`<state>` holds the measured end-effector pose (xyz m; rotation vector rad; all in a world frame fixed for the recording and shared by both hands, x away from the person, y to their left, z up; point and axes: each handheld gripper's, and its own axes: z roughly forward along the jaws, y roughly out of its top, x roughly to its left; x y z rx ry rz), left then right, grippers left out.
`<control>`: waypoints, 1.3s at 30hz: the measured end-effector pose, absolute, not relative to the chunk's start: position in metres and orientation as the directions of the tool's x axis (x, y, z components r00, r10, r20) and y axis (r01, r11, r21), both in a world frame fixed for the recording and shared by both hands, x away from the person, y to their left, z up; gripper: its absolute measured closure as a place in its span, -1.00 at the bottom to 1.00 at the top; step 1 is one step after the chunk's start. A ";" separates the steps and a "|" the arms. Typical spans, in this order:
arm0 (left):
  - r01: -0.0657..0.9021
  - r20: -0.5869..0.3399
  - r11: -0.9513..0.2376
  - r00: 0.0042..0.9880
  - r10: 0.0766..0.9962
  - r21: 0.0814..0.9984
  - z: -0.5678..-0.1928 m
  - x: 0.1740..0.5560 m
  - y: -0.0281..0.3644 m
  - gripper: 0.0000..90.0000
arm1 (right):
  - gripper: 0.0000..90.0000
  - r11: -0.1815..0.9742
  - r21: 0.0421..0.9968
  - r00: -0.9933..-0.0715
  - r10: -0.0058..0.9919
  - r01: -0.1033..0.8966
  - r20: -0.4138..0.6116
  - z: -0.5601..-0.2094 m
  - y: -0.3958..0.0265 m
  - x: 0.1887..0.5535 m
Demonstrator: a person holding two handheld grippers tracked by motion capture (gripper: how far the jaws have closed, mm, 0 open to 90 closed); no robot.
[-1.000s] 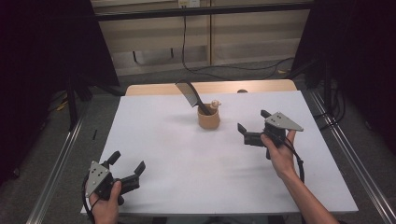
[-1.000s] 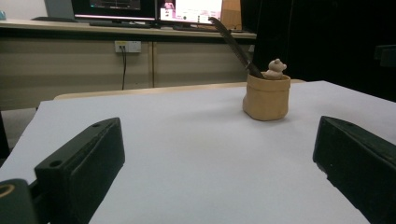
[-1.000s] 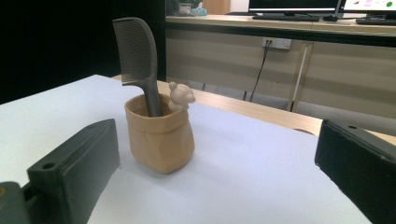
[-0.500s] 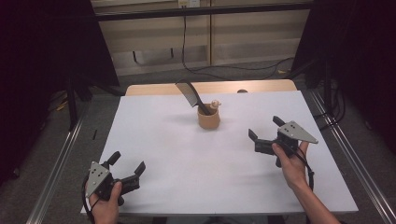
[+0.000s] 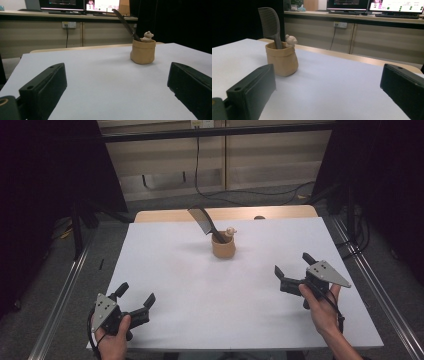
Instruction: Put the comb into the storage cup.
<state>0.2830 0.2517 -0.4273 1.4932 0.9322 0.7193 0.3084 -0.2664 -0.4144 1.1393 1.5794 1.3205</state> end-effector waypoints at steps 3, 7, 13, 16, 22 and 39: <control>0.155 -0.055 -0.025 0.492 0.869 0.988 -0.428 0.282 0.250 -0.94 | -1.00 0.059 0.986 -0.304 0.952 0.154 -0.010 -0.416 -0.273 0.304; 0.152 -0.057 -0.021 0.492 0.869 0.988 -0.428 0.282 0.251 -0.94 | -1.00 0.058 0.986 -0.288 0.957 0.159 -0.010 -0.421 -0.283 0.297; 0.152 -0.066 -0.012 0.492 0.868 0.988 -0.427 0.281 0.251 -0.94 | -1.00 0.058 0.984 -0.263 0.965 0.169 -0.012 -0.423 -0.294 0.283; 0.150 -0.074 -0.002 0.500 0.863 0.989 -0.426 0.280 0.251 -0.94 | -1.00 0.053 0.982 -0.245 0.969 0.182 -0.007 -0.425 -0.297 0.276; 0.147 -0.079 0.006 0.499 0.863 0.989 -0.426 0.278 0.250 -0.94 | -1.00 0.056 0.980 -0.235 0.972 0.192 -0.009 -0.428 -0.303 0.264; 0.156 -0.077 -0.001 0.491 0.868 0.988 -0.430 0.277 0.251 -0.94 | -1.00 0.041 0.983 -0.231 0.973 0.180 0.002 -0.440 -0.312 0.244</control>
